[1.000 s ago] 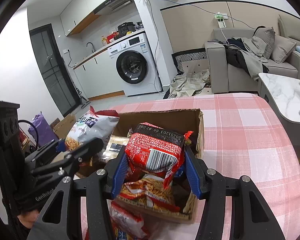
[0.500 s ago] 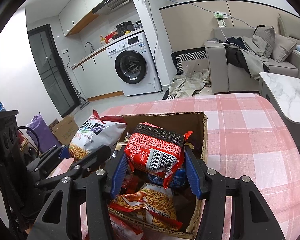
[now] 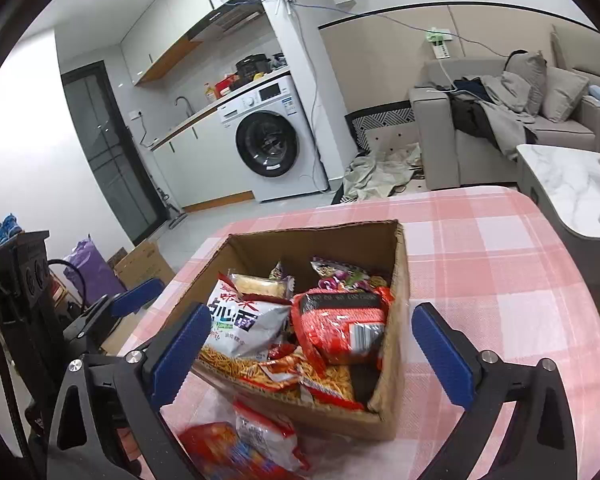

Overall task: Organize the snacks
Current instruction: 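Withdraw both tools and move toward the last two packs beside the box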

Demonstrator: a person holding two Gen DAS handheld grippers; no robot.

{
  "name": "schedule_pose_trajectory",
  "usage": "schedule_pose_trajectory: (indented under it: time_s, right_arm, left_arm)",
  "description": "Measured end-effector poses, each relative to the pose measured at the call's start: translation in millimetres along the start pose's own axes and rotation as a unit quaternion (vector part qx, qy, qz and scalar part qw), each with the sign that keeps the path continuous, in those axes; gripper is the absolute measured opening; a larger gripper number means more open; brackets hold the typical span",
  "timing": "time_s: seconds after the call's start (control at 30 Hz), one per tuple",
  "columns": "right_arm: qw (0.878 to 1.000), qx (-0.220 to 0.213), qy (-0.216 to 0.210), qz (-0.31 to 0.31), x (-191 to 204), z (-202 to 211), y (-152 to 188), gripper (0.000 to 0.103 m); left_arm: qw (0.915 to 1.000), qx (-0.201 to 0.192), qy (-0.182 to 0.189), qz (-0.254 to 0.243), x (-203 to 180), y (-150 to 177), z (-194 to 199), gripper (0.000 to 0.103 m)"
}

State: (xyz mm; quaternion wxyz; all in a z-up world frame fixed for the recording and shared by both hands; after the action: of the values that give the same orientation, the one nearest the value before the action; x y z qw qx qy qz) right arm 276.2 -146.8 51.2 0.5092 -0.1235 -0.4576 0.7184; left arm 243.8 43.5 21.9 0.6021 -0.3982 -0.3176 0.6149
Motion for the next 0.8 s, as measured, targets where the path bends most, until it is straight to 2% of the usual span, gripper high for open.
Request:
schedule_pose_trajectory:
  time_s: [0.47, 0.8]
  right_arm:
    - [1.0, 0.019, 0.015, 0.001, -2, 29, 31, 0.103]
    - [0.999, 0.034, 0.023, 0.003, 1, 35, 54, 0.103]
  left_arm:
    - [0.9997, 0.023, 0.002, 0.009, 5, 35, 53, 0.103]
    - [0.9993, 0.037, 0.004, 0.007, 3, 55, 74, 0.103]
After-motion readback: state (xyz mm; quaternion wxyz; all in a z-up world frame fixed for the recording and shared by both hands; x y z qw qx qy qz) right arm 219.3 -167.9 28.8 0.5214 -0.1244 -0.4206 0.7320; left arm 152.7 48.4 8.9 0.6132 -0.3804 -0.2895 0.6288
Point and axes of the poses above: each gripper's, at about its wrist camera, not at the fingertips, and z roughly against the way its jaws point, x to its left, y to its underside, the point moved 1 cm from there along -z, roughly the way its jaws point, and after that the axes turned 2 degrees about z, right-handed, at the moved point
